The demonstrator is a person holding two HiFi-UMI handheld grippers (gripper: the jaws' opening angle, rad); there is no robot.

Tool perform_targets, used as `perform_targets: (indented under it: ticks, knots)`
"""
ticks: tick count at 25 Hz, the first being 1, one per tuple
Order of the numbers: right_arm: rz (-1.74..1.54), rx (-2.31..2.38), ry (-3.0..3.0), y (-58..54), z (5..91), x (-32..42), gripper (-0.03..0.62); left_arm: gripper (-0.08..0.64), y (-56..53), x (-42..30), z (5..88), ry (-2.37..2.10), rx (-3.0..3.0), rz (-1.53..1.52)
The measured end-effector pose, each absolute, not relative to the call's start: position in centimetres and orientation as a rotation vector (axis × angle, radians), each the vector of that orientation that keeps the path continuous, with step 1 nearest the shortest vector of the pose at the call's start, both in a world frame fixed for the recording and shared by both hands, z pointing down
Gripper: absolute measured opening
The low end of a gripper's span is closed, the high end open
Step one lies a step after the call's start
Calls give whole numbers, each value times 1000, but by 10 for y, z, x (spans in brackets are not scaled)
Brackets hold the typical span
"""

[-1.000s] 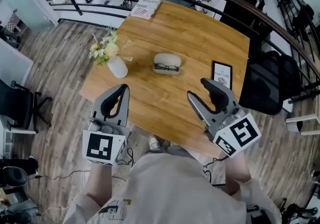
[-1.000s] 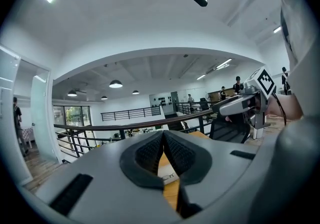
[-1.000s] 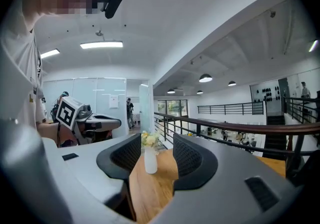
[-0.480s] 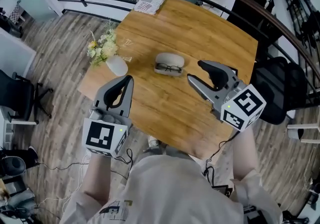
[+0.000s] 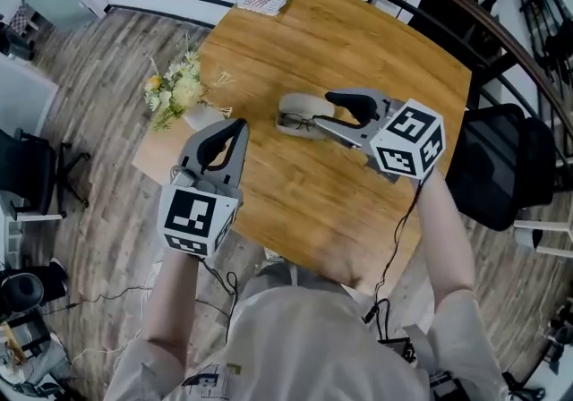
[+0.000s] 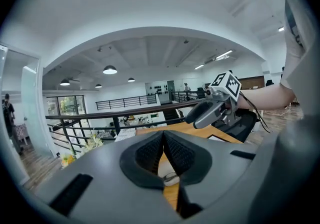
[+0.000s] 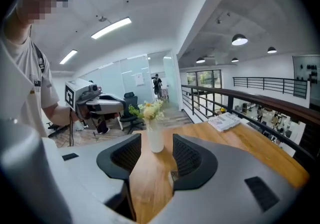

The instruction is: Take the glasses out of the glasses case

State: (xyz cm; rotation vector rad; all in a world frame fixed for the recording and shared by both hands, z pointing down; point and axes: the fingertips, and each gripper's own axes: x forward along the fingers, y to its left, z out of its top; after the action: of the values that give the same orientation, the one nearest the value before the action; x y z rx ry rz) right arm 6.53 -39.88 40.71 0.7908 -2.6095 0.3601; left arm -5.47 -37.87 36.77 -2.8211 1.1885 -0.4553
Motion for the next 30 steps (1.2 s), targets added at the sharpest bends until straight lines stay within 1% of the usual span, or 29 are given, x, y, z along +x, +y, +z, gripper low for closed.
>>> perform_targets:
  ticks: [8, 13, 20, 30]
  knots:
    - [461, 669, -2414, -454, 514, 60, 219, 17, -419, -40, 439, 1158, -2902, -592]
    - [509, 579, -2303, -468, 581, 54, 221, 17, -435, -39, 477, 1174, -2936, -605]
    - [644, 527, -2098, -475, 674, 67, 221, 17, -444, -41, 528, 1202, -3011, -686]
    - [661, 468, -2029, -467, 717, 62, 219, 17, -435, -58, 574, 1244, -3060, -786]
